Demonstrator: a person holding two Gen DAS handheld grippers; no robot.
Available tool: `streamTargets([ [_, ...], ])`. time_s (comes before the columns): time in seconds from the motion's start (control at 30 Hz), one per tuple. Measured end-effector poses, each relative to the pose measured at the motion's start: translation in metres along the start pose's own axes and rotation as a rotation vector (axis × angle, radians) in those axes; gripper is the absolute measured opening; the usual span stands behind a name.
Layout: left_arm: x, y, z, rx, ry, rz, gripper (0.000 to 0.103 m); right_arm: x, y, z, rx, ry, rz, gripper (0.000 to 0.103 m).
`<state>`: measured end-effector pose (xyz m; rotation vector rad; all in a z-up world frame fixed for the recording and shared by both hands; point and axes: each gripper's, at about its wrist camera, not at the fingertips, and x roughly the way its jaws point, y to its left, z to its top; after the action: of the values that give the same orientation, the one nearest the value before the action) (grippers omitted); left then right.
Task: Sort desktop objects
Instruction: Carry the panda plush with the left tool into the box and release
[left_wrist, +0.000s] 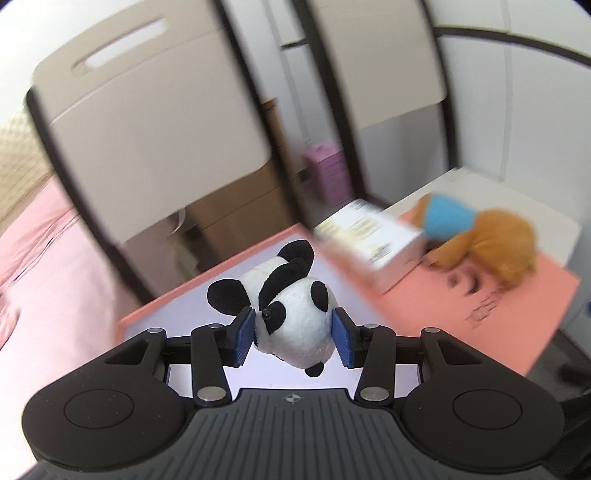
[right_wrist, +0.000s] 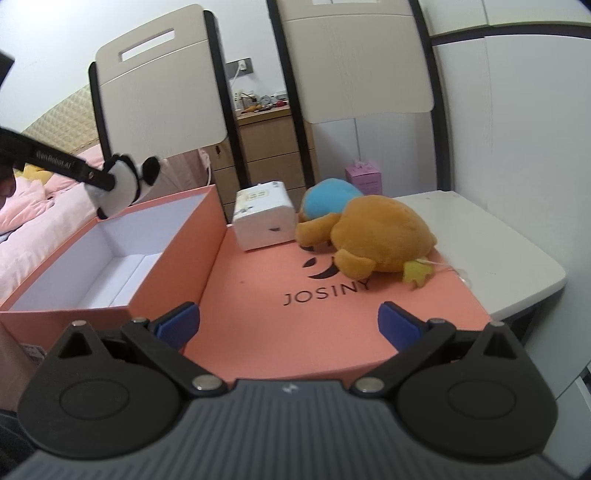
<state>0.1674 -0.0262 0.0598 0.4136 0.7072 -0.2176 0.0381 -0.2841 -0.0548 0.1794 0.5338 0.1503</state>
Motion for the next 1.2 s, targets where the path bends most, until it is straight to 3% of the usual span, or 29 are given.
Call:
streamTargets([
  [0.3, 0.059, 0.061, -0.059, -0.115, 0.166, 0.091, 0.050, 0.000, 0.003, -0.001, -0.018, 0.003, 0.006, 0.103],
  [0.53, 0.077, 0.071, -0.096, -0.165, 0.247, 0.083, 0.050, 0.003, 0.005, -0.002, -0.034, 0.012, -0.007, 0.103],
  [0.83, 0.074, 0.079, -0.105, -0.179, 0.227, 0.083, 0.058, 0.004, 0.007, -0.002, -0.036, 0.017, -0.011, 0.103],
  [1.0, 0.072, 0.082, -0.106, -0.201, 0.194, 0.100, 0.083, 0.004, 0.006, -0.003, -0.035, 0.023, -0.008, 0.103],
  [1.2, 0.039, 0.083, -0.100, -0.236, 0.080, 0.169, 0.088, 0.002, 0.004, -0.003, -0.026, 0.014, -0.012, 0.103],
])
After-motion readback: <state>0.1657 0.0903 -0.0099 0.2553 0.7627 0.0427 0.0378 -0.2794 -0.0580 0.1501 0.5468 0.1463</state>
